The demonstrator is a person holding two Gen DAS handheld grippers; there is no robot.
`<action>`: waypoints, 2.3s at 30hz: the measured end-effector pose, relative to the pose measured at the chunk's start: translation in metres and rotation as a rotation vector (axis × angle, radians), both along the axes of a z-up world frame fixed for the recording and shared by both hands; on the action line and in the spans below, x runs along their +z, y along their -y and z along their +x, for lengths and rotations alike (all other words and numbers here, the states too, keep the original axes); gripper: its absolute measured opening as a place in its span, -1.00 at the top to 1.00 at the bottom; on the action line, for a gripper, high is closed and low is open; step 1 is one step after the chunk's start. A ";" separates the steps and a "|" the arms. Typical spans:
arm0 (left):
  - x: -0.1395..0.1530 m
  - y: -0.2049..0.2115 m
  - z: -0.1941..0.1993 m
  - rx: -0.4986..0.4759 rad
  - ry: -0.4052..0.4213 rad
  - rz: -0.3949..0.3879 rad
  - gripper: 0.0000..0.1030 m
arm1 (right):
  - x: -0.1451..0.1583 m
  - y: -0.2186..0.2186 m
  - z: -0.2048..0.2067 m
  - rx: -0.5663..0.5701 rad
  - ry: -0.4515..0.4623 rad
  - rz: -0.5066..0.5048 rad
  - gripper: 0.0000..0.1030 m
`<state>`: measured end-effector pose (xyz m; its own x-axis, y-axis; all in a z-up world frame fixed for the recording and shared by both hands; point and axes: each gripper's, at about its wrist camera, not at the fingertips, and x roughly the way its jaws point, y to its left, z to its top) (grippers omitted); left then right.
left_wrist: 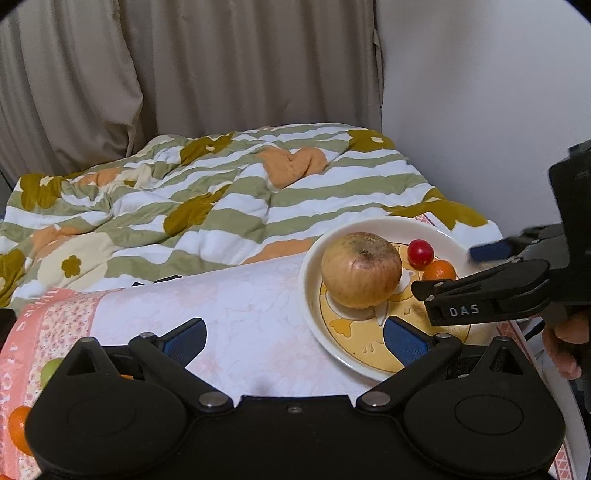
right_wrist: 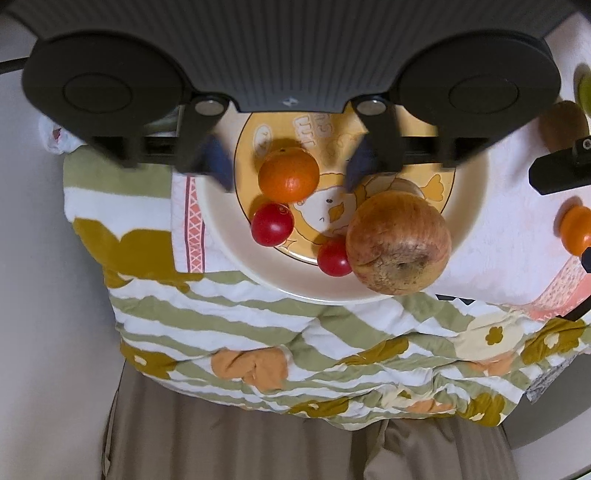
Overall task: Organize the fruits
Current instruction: 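Lower the apple and mandarin into the bowl and open both tools, then move both open tools back toward the remaining fruit on the cloth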
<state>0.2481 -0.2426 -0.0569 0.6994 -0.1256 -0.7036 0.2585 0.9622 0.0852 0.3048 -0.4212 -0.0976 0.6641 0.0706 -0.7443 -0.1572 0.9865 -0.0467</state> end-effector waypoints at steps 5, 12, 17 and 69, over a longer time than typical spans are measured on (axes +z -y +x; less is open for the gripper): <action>0.007 -0.003 -0.010 0.011 0.020 -0.011 -1.00 | 0.011 0.003 -0.012 -0.007 0.016 -0.003 -1.00; 0.026 -0.008 -0.032 0.037 0.067 -0.033 -1.00 | 0.039 0.009 -0.037 -0.028 0.043 0.024 -1.00; 0.040 -0.022 -0.052 0.103 0.085 -0.065 -1.00 | 0.058 0.007 -0.057 -0.031 0.061 0.042 -1.00; -0.043 -0.345 -0.118 0.266 -0.127 -0.067 -0.42 | 0.014 -0.259 -0.183 -0.121 -0.083 0.038 -1.00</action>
